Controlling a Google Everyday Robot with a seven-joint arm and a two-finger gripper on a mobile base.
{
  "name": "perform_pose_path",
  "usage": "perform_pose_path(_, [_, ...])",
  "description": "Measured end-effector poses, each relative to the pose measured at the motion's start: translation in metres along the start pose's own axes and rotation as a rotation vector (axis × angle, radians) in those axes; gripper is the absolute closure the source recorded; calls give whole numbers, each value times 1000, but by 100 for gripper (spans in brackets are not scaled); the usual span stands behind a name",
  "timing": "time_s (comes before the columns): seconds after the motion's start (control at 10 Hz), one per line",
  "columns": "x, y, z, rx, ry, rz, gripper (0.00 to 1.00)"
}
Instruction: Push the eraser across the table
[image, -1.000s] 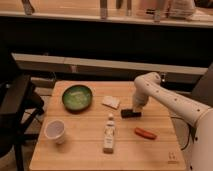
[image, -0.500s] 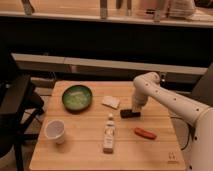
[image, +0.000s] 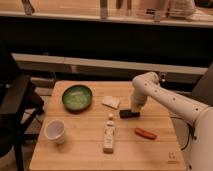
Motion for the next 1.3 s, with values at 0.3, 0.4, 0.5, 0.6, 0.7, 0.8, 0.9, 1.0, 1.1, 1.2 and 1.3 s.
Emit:
perform_pose_path(0.3, [0,0,-4,3,-2,1,100])
perform_pose_path(0.4, [0,0,-4,2,-1,0,100])
perform_pose_path(0.5, [-2,1,-1,-3,2,-6,100])
perform_pose_path(0.6, [-3,-1,1,-2,2,-6,100])
perform_pose_path(0.7, [-4,0,-1,-3,2,-8,100])
perform_pose_path(0.8, [-5,0,-3,-1,0,-8,100])
perform_pose_path(0.9, [-5,0,-3,-2,0,-8,100])
perform_pose_path(1.0, [-5,0,-3,-2,1,-9,100])
perform_pose_path(1.1, [-7,1,-1,-4,4,-13,100])
perform_pose_path(1.2, [-8,1,0,-6,6,-15,100])
perform_pose_path(1.3, [-9,2,-1,-6,6,-17,100])
